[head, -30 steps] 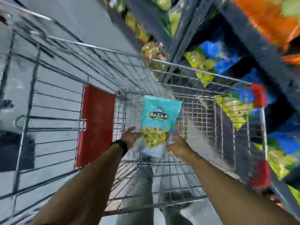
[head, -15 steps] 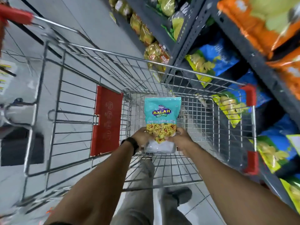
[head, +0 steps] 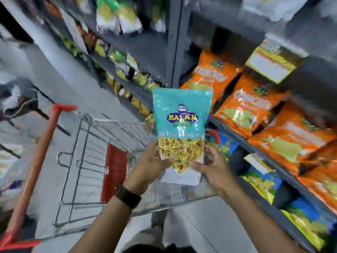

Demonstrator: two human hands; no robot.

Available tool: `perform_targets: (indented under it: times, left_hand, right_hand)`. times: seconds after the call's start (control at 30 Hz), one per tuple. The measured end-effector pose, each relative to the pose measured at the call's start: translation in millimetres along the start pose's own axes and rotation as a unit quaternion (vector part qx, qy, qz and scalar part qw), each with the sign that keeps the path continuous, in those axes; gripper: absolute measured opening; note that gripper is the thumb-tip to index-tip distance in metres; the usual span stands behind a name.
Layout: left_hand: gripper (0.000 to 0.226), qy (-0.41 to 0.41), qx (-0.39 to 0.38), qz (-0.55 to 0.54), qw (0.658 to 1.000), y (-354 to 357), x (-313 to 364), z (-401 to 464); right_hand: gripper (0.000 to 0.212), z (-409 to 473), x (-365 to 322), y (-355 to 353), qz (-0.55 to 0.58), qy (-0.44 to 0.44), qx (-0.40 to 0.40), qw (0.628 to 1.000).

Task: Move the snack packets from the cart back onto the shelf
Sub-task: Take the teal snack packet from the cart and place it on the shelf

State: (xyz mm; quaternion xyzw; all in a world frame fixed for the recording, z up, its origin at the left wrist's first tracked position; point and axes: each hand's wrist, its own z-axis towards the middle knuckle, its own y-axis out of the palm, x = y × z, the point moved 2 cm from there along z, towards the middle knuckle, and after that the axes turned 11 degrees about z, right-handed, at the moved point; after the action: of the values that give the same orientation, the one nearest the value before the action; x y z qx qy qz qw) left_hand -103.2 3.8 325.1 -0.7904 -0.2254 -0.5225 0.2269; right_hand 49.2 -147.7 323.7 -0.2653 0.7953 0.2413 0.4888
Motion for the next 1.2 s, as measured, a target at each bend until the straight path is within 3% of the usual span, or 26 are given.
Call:
perform_targets:
  times: [0.13,0.27,0.37,0.47,0.63,0.9,1.03,1.13,1.2]
  left_hand:
    - [0.05,0.144,-0.016,0.025,0.989,16,103,-10]
    - [0.056,0.303,-0.025,0.072,0.95,36,209,-14]
    - [0.055,0.389,-0.033,0.073,0.918,58,272,0]
    - [0.063,0.423,-0.035,0.057,0.904,90,319,39]
    - [0.085,0.393,-0.074,0.068,0.914,150,365,91]
    - [0.071,0.366,-0.131,0.113,0.915,227,379,115]
    - [0.067,0.4,-0.151,0.146,0.892,242,364,119]
    - [0.058,0.419,-0.092,0.124,0.895,221,365,128]
    - [0.05,0.454,0.08,0.106,0.881,193,371,137]
  right_hand:
    - [0.051,-33,-97,-22,-0.012,-0.186,0.011,0.982]
    - [0.056,-55,-189,-48,-0.034,-0.347,0.075,0.934]
    - [0.057,-64,-247,-67,-0.053,-0.434,0.123,0.891]
    - [0.057,-63,-291,-87,-0.088,-0.484,0.188,0.85]
    - [0.054,-45,-322,-123,-0.078,-0.489,0.287,0.82]
    - [0.049,-25,-316,-174,-0.084,-0.428,0.404,0.804]
    - [0.052,-22,-301,-187,-0.092,-0.393,0.429,0.808]
    - [0.086,-23,-293,-183,-0.123,-0.386,0.475,0.782]
    - [0.108,-23,-292,-173,-0.147,-0.394,0.506,0.753]
